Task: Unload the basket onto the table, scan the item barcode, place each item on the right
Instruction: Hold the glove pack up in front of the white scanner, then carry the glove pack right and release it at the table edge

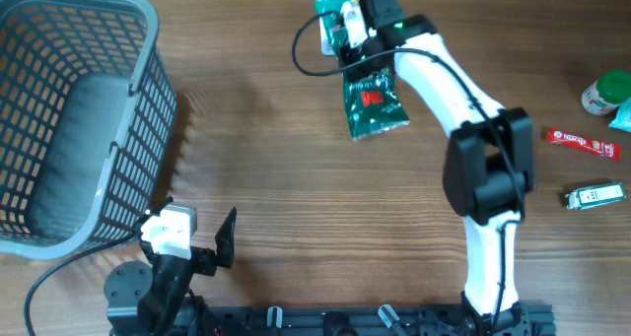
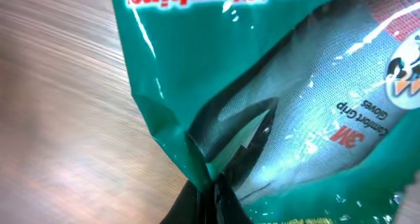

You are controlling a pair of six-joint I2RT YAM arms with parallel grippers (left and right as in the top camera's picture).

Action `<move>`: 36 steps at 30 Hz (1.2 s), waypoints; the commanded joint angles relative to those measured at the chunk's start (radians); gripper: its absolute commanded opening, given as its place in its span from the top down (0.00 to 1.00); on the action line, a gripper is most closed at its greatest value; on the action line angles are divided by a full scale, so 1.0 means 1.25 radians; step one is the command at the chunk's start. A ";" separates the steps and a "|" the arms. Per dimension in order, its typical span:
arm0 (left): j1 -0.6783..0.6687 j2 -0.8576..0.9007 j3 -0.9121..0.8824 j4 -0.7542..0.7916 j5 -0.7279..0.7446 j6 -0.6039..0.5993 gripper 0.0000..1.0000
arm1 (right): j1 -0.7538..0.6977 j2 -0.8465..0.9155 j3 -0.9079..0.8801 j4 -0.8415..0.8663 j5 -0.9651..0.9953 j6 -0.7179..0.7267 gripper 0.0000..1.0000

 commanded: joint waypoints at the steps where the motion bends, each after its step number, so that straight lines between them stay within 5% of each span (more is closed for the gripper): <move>1: -0.004 -0.005 -0.005 0.002 0.009 -0.008 0.00 | -0.007 0.032 0.021 0.030 0.072 0.050 0.96; 9: -0.004 -0.005 -0.005 0.002 0.009 -0.008 0.00 | -0.005 0.039 0.021 0.160 0.048 0.118 0.96; 19: -0.004 -0.005 -0.005 0.001 0.009 -0.008 0.00 | -0.008 0.093 0.026 0.157 0.019 0.177 0.96; 23: -0.004 -0.005 -0.005 0.002 0.009 -0.008 0.00 | -0.026 0.055 0.110 0.054 0.019 0.187 0.96; 30: -0.004 -0.005 -0.005 0.002 0.009 -0.008 0.00 | -0.169 -0.054 0.134 -0.201 0.188 0.266 0.96; 36: -0.004 -0.005 -0.005 0.002 0.009 -0.008 0.00 | -0.367 -0.029 0.089 -0.162 0.217 0.260 0.96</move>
